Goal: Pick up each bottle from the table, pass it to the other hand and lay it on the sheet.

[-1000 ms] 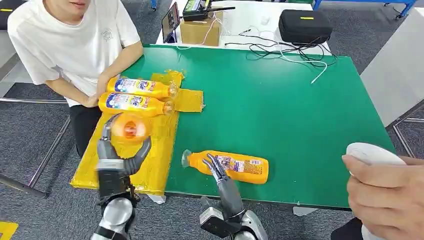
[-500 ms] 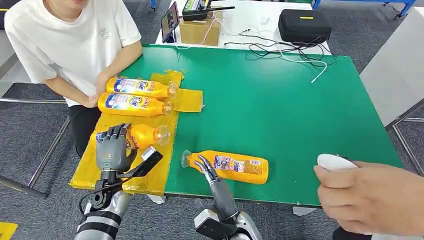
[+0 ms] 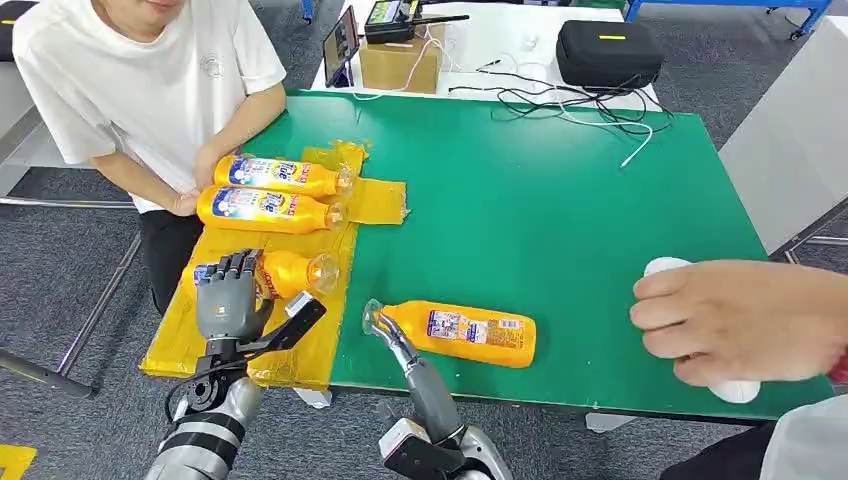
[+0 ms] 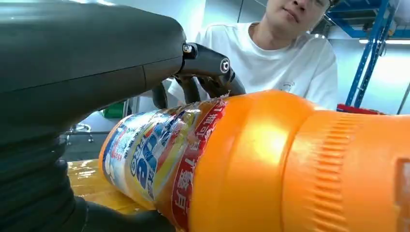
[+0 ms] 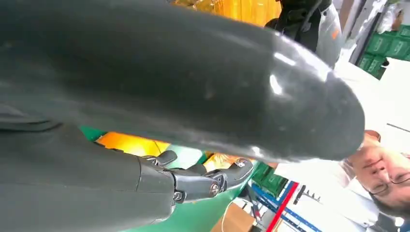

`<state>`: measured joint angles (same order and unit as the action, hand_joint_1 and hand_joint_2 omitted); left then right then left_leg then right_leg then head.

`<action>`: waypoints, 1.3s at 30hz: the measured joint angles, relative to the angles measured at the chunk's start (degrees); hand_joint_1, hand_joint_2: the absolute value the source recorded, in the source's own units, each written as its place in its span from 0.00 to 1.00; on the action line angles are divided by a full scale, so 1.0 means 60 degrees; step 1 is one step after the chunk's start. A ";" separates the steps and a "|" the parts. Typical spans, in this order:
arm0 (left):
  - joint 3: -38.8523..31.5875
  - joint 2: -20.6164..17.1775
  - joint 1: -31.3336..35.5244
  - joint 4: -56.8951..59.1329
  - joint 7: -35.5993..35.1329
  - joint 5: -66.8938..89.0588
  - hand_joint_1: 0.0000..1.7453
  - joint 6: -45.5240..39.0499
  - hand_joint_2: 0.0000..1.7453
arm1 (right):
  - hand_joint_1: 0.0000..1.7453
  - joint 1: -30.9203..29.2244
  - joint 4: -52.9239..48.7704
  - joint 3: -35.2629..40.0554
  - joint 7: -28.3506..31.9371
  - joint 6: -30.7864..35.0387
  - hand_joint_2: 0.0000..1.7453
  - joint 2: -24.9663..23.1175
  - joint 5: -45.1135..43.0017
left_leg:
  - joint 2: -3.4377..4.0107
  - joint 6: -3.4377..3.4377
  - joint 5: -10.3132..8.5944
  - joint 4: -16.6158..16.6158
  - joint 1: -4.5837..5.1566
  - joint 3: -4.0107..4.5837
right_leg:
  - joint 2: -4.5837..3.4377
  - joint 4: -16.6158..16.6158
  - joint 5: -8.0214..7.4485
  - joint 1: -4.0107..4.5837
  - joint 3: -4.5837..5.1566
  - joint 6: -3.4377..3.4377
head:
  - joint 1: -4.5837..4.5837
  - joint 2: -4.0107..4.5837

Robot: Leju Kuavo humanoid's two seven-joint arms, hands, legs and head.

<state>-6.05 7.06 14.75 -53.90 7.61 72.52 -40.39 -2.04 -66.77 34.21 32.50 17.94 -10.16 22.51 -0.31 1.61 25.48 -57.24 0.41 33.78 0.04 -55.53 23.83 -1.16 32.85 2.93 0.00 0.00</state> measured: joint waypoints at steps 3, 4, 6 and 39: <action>0.0000 -0.0007 0.0054 0.0066 0.0004 0.0000 1.00 0.0000 1.00 | 0.00 -0.0001 -0.0007 0.0000 0.0000 -0.0004 0.00 0.0000 0.0000 | -0.0001 0.0000 0.0000 0.0000 0.0000 -0.0001 | 0.0000 -0.0001 0.0000 0.0000 -0.0002 0.0000 | 0.0000 -0.0004; 0.0000 -0.0015 0.0066 0.0087 0.0004 0.0000 1.00 0.0000 1.00 | 0.00 -0.0001 -0.0007 0.0000 0.0000 -0.0004 0.00 0.0000 0.0000 | 0.0000 0.0000 0.0000 0.0000 0.0000 -0.0001 | 0.0000 -0.0001 0.0000 -0.0001 -0.0002 0.0000 | 0.0000 0.0000; 0.0000 -0.0018 0.0084 0.0113 0.0004 0.0000 1.00 0.0000 1.00 | 0.00 -0.0001 -0.0007 0.0000 0.0000 -0.0004 0.00 0.0000 0.0000 | 0.0000 0.0000 0.0000 0.0000 0.0001 -0.0001 | 0.0000 0.0000 0.0000 -0.0001 -0.0002 0.0000 | 0.0000 0.0000; 0.1091 -0.0040 0.1770 0.2190 -0.2194 0.2419 0.00 0.4038 1.00 | 0.00 -0.0060 0.0054 -0.0106 -0.0037 -0.0069 0.00 -0.0124 -0.0510 | -0.0157 0.0003 -0.0065 -0.0001 0.0003 -0.0058 | 0.0116 0.0002 -0.0004 -0.0004 -0.0021 0.0007 | 0.0007 0.0000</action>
<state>0.49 6.82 25.37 -40.76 -5.56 87.03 -16.16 -2.40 -66.45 33.57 32.28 17.53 -10.90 19.46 -1.25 1.63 25.09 -57.25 0.42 33.44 0.73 -55.52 23.81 -1.19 32.72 2.98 0.04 0.00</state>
